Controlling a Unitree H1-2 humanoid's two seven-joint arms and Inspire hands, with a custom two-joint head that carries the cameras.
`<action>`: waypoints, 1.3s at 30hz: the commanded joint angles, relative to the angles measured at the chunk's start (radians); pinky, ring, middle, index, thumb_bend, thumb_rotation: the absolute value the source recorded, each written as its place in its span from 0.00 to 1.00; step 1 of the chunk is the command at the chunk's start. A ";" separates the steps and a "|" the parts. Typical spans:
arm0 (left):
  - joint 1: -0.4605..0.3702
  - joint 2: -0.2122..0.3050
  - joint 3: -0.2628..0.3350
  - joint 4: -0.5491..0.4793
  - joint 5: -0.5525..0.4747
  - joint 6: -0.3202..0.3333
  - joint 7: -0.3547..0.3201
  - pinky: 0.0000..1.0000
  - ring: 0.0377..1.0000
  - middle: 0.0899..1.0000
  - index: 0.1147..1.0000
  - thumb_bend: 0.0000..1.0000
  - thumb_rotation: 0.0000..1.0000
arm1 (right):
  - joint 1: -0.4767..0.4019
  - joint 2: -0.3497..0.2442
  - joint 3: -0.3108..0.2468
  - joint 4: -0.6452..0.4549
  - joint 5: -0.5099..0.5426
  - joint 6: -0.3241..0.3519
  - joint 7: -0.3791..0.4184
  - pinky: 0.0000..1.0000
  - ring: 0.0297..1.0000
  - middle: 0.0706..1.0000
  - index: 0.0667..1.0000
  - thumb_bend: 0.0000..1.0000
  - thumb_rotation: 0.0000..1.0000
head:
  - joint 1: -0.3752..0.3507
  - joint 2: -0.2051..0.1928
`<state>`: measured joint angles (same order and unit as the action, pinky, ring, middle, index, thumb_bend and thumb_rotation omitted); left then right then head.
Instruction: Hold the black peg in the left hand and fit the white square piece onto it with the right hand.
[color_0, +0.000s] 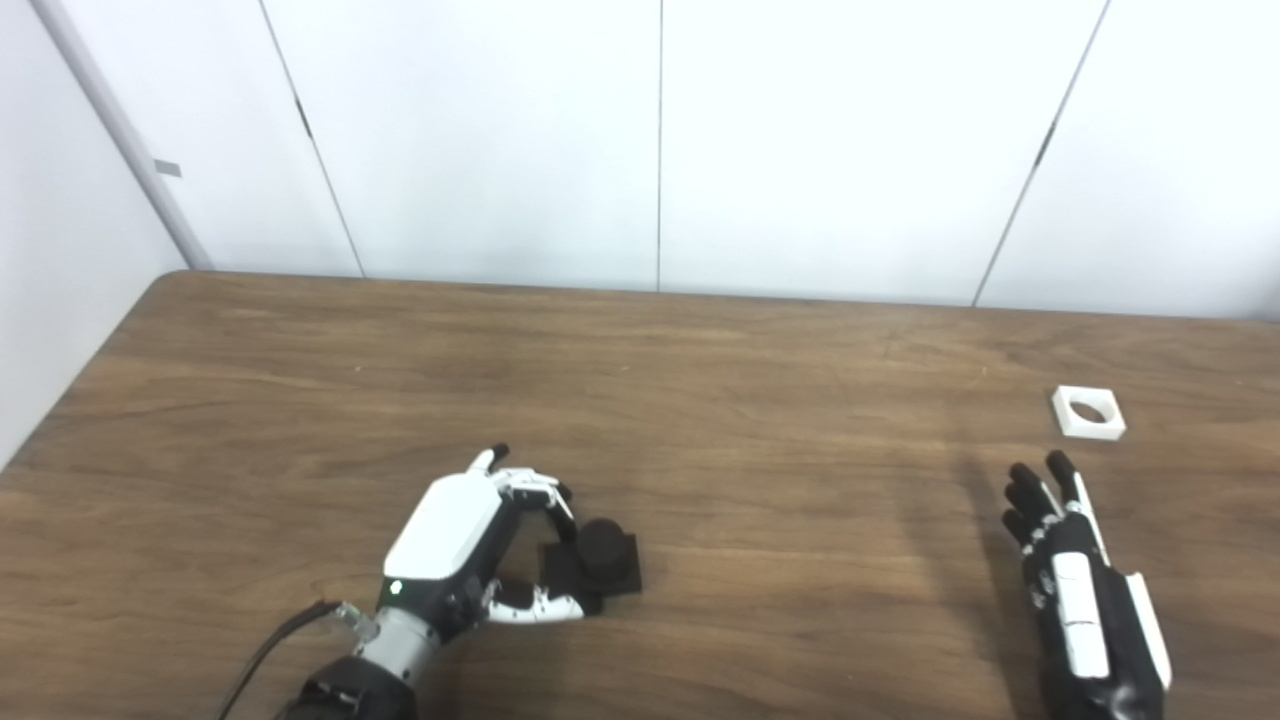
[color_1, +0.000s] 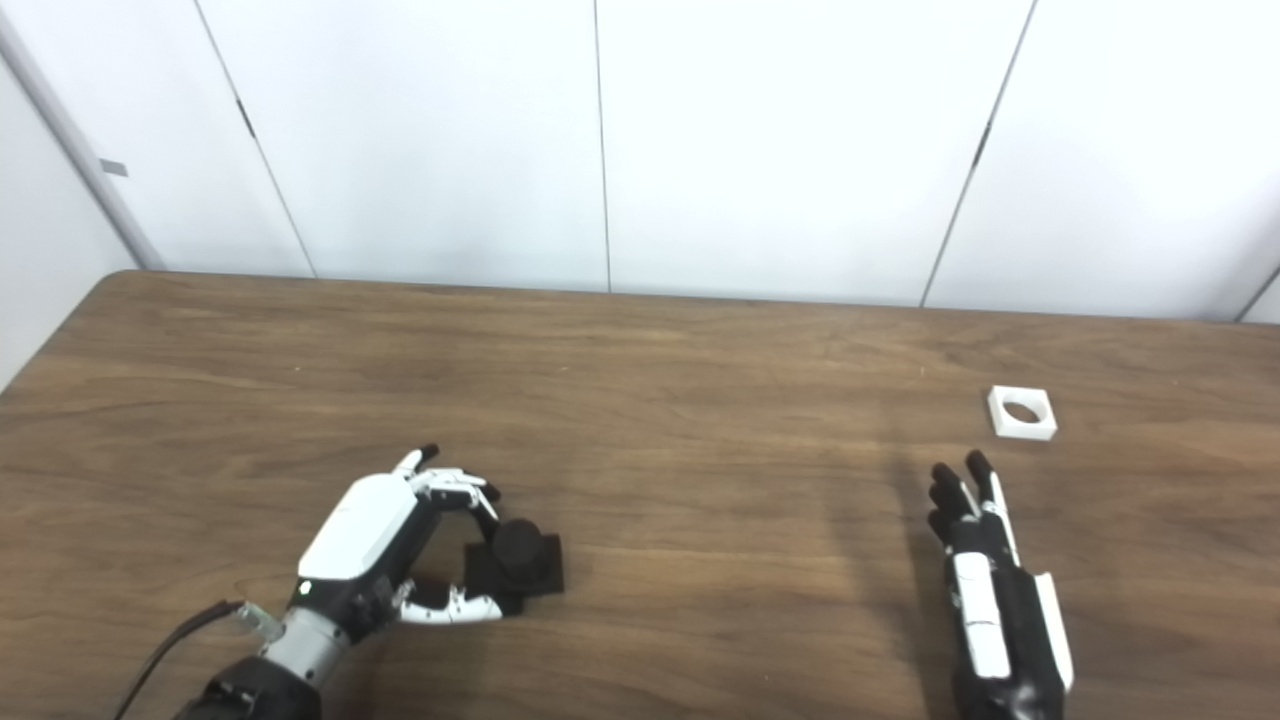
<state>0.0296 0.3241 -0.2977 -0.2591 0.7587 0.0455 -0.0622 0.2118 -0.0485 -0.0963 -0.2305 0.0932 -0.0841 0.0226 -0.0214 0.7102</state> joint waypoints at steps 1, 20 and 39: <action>0.016 -0.006 -0.020 -0.029 0.015 -0.025 -0.016 0.99 0.81 0.72 0.42 0.52 0.05 | 0.065 0.033 0.016 0.005 -0.006 -0.005 -0.009 0.94 0.93 0.91 0.97 0.51 0.89 | -0.010 0.008; 0.083 -0.063 -0.133 -0.013 -0.015 0.051 -0.148 1.00 0.86 0.75 0.42 0.52 0.05 | 0.081 0.022 0.032 -0.074 -0.013 0.067 -0.025 0.91 0.91 0.90 0.96 0.50 0.90 | -0.066 0.081; 0.059 -0.068 -0.167 -0.047 -0.073 0.159 -0.240 1.00 0.89 0.78 0.42 0.52 0.05 | 0.045 -0.028 -0.025 -0.159 -0.062 0.162 -0.037 0.82 0.87 0.85 0.81 0.61 0.53 | -0.149 0.114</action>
<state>0.0553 0.2561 -0.4239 -0.3344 0.7070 0.1706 -0.2019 0.2123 -0.0559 -0.1191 -0.3418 0.0528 0.0783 -0.0076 -0.1687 0.8237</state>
